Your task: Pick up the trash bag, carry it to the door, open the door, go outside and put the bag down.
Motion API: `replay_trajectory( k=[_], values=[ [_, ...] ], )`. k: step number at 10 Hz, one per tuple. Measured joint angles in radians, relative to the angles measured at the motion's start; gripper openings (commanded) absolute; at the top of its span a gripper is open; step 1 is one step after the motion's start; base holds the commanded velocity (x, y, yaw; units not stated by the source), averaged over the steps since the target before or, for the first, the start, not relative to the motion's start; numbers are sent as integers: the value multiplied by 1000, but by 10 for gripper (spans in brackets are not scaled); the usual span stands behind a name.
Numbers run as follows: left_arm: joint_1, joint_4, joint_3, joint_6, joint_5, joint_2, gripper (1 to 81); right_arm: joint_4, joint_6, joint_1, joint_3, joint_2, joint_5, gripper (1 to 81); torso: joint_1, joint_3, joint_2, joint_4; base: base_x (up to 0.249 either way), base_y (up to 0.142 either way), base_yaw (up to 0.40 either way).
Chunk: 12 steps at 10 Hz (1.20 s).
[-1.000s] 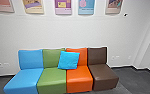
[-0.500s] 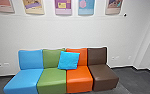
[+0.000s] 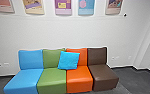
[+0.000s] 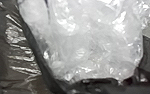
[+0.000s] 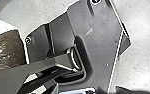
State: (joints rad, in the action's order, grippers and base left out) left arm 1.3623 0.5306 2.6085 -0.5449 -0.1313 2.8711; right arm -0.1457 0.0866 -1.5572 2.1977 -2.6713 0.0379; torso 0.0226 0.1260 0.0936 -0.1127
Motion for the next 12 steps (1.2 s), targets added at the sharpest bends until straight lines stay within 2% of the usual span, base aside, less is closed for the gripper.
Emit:
replay_trajectory(
  k=[4,6,12],
  values=[
    [1,0,39,-3,0,29,10,1,-1,0,150,-133,-24,811,0,0,0,0,0,0,0],
    [4,0,41,-3,0,29,10,1,-1,0,214,-164,-31,811,0,0,0,0,0,0,0],
    [6,0,43,-3,0,29,10,1,-2,-8,239,-184,-34,811,0,0,0,0,0,0,0]
  ],
)
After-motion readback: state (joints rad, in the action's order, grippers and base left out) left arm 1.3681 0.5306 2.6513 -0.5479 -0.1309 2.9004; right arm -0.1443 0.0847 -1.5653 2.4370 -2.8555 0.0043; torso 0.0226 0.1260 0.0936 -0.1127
